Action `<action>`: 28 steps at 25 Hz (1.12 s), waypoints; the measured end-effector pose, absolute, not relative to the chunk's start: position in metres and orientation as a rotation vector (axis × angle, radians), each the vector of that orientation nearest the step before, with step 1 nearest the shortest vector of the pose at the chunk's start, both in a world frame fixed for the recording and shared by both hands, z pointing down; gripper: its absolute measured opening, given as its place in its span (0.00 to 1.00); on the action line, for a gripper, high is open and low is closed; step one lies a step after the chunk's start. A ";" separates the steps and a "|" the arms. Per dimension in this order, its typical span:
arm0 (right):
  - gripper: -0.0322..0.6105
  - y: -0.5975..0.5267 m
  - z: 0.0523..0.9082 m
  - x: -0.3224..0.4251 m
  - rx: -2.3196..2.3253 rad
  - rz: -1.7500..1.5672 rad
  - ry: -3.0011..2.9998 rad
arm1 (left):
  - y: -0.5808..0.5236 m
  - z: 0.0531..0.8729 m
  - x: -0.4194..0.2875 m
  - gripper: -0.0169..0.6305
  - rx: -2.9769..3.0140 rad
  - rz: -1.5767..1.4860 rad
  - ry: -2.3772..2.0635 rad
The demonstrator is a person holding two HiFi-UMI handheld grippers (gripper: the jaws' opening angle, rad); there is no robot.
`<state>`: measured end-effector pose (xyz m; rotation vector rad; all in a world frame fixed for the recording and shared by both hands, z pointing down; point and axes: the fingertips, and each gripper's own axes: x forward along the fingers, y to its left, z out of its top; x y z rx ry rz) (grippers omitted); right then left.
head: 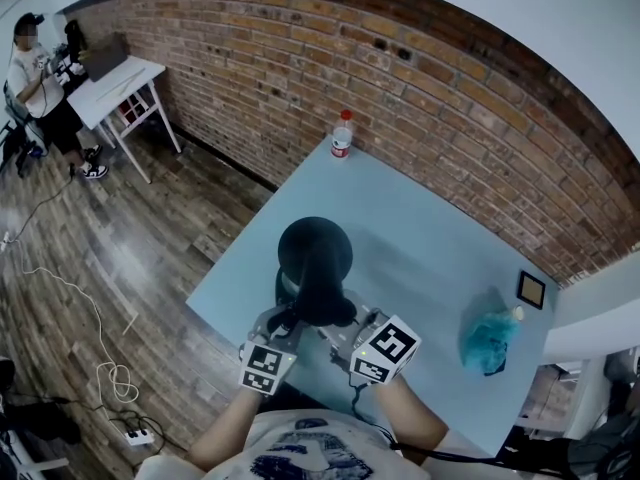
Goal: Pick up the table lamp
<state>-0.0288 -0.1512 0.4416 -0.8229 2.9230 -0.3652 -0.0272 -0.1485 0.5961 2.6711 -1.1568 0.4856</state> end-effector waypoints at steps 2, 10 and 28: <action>0.12 -0.147 0.437 -0.027 -0.828 -0.337 2.934 | -0.147 0.592 -0.023 0.10 2.683 0.476 -1.149; 0.12 -0.135 0.415 -0.013 -0.824 -0.254 2.946 | -0.141 0.570 -0.006 0.10 2.733 0.445 -1.152; 0.12 -0.122 0.388 -0.005 -0.805 -0.163 2.961 | -0.136 0.542 0.004 0.10 2.764 0.400 -1.187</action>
